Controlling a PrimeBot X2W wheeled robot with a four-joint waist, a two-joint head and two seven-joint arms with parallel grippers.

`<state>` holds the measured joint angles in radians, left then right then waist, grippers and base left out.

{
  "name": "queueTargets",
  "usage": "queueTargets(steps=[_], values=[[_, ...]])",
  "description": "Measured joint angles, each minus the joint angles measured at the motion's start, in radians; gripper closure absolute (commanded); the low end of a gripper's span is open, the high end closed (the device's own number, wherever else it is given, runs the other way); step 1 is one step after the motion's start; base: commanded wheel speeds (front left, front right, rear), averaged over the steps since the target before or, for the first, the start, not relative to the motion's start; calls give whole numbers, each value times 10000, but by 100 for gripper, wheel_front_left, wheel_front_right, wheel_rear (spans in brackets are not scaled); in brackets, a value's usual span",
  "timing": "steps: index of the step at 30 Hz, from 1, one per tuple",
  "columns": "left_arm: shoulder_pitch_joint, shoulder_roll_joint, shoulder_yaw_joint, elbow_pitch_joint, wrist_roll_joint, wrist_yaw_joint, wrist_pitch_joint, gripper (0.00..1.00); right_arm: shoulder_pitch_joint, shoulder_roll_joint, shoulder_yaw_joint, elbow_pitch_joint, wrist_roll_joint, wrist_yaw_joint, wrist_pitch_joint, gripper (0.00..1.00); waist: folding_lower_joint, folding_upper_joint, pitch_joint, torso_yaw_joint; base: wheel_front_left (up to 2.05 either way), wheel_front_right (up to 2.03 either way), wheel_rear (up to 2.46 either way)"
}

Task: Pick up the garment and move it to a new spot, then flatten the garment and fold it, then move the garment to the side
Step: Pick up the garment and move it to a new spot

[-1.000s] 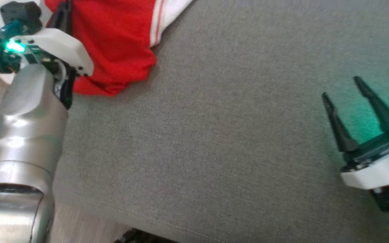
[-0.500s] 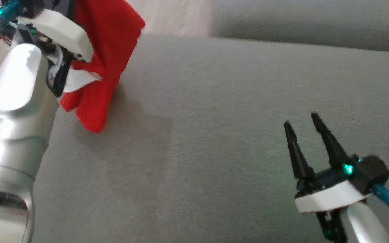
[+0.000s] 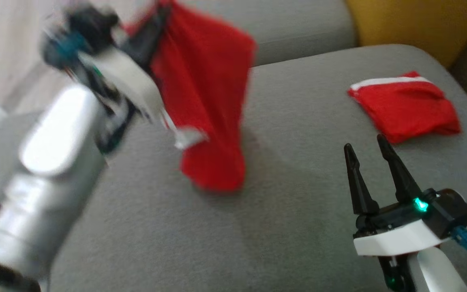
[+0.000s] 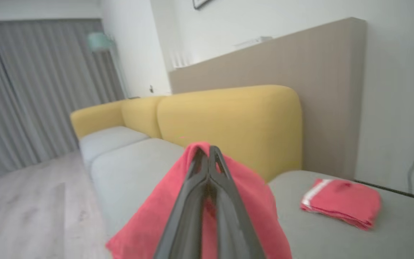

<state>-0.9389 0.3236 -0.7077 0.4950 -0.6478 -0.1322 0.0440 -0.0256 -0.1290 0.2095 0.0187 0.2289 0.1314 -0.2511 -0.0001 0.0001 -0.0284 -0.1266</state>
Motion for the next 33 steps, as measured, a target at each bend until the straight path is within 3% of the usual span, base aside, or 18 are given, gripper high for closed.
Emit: queueTargets(steps=[5,10,11,12,16,19,20,27,33], values=[[2200,-255,-1739,-416,-311,0,-288,100,218,169,61,-15,123,0,0,0,0,0,19,-684,0,0,0],[4270,-1335,-2940,207,-322,2,-1335,100,242,203,58,-38,182,0,0,0,3,0,364,-773,0,0,0],[4576,-1567,-2955,466,-389,25,-1626,60,242,203,77,-10,182,0,0,0,2,0,402,-743,0,0,0],[4826,-1801,-2955,742,-458,115,-1927,0,242,201,123,46,180,0,0,0,1,0,429,-702,0,0,0],[5214,-2337,-2876,1360,-476,418,-2742,0,265,198,167,244,194,0,0,0,1,0,447,-419,0,0,0],[5286,-2512,-2359,1104,-132,972,-2926,0,369,190,63,424,203,0,0,0,2,0,357,-54,0,0,0],[5286,-2512,-2359,1104,-132,972,-2926,0,369,190,63,424,203,0,0,0,2,0,357,-54,0,0,0],[7177,-2324,640,-1467,1707,2637,-2951,0,881,203,-424,989,203,0,2,0,0,0,-111,1025,0,0,0],[9164,-1931,2546,-2846,2677,2999,-2951,0,1075,341,-750,1390,169,0,2,0,0,0,-582,1924,0,0,0]])
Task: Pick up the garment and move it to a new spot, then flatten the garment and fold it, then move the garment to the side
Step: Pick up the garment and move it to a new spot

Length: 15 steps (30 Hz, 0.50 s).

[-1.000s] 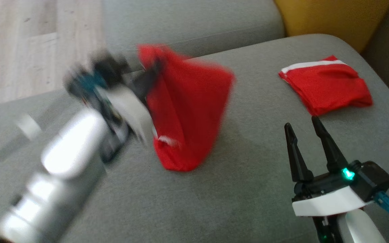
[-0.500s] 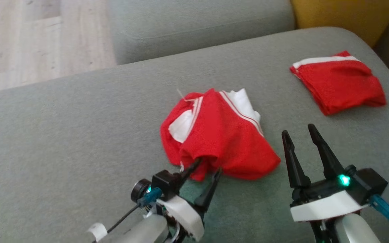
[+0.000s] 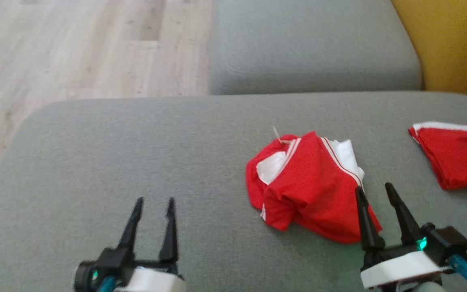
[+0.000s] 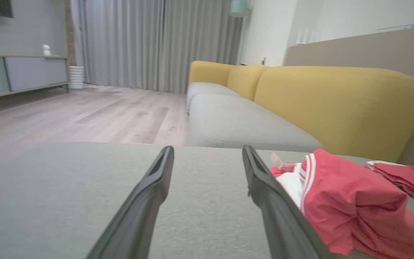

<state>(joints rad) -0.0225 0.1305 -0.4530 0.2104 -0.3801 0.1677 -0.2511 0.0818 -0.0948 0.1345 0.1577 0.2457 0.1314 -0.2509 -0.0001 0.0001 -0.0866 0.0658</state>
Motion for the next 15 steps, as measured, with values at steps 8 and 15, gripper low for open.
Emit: queueTargets(steps=[8,15], values=[[1859,-29,1406,-1143,1016,-197,-10,0,533,253,-155,301,-109,0,0,0,-1,0,-433,690,0,0,0],[2639,-173,1927,-1208,1542,-546,-10,0,709,345,-148,387,-199,0,0,0,0,0,-538,737,0,0,0]])
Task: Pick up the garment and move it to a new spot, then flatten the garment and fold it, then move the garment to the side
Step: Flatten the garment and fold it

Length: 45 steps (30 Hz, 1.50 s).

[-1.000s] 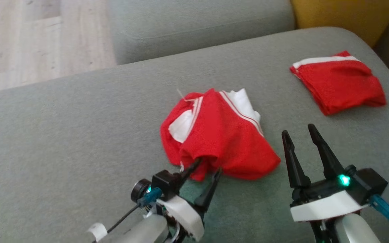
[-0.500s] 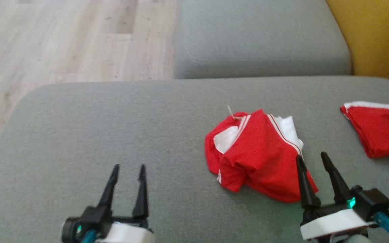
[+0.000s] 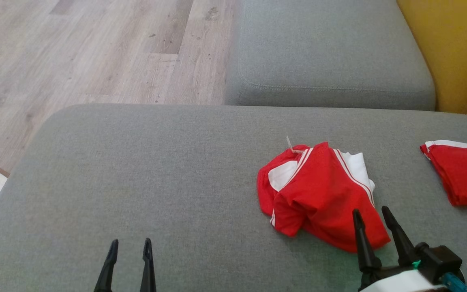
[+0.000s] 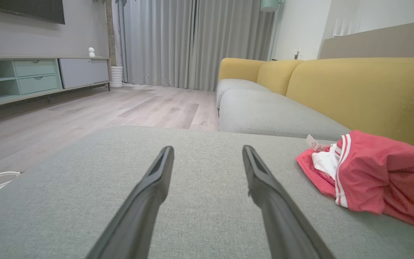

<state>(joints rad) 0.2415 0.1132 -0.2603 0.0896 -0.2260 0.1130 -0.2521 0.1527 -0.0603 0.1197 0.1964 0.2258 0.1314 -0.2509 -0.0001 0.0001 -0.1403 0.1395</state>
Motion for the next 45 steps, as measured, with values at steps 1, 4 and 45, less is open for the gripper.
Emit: queueTargets(steps=[1,4,45], values=[[5,-38,71,-21,4,-12,0,0,19,0,-2,4,-10,0,0,0,0,0,-7,-3,0,0,0],[56,-142,213,-69,198,-174,-2,0,32,8,-6,6,-90,0,0,0,0,0,-26,-9,0,0,0],[-4873,-589,-2286,3093,-339,-1779,19,0,-895,-754,393,-926,-341,0,0,0,4,-1,2060,-1087,0,0,0]])
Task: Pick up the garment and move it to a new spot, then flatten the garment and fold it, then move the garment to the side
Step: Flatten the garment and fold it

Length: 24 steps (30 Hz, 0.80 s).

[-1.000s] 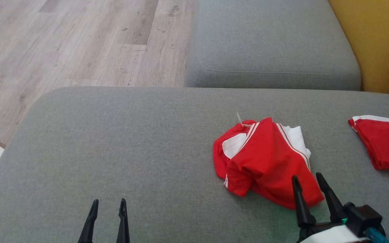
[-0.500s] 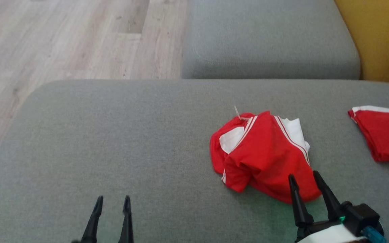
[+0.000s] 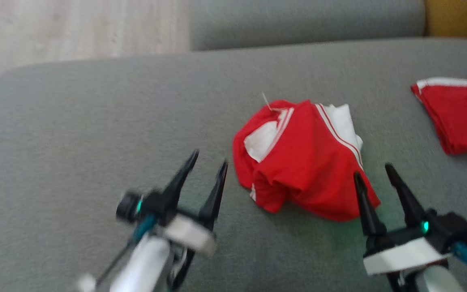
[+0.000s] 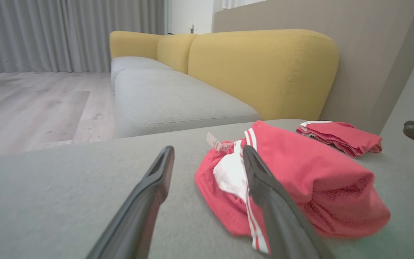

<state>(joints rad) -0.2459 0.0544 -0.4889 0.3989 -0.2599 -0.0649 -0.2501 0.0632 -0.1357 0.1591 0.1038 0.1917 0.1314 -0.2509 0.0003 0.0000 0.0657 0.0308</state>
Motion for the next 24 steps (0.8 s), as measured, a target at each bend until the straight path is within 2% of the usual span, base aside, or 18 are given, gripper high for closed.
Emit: queueTargets(steps=[5,10,16,23,24], values=[[-2521,-29,-1106,1335,-894,-245,203,0,-584,-173,17,-282,-61,0,0,0,0,0,768,-474,0,0,0],[-4500,-82,-2416,2598,-2065,-476,857,0,-946,-332,86,-372,-69,0,0,0,1,0,1567,-910,0,0,0],[-5760,-113,-3835,3666,-3310,-593,1365,0,-1384,-349,150,-405,-65,0,0,0,0,0,2262,-1434,0,0,0],[-6408,-115,-5147,4497,-4428,-598,1964,0,-1593,-339,360,-368,13,0,-2,0,-2,0,2563,-1944,0,0,0],[-6476,-113,-5315,4612,-4541,-600,2069,14,-1625,-337,372,-368,19,0,-2,0,-2,0,2569,-2000,0,0,0]])
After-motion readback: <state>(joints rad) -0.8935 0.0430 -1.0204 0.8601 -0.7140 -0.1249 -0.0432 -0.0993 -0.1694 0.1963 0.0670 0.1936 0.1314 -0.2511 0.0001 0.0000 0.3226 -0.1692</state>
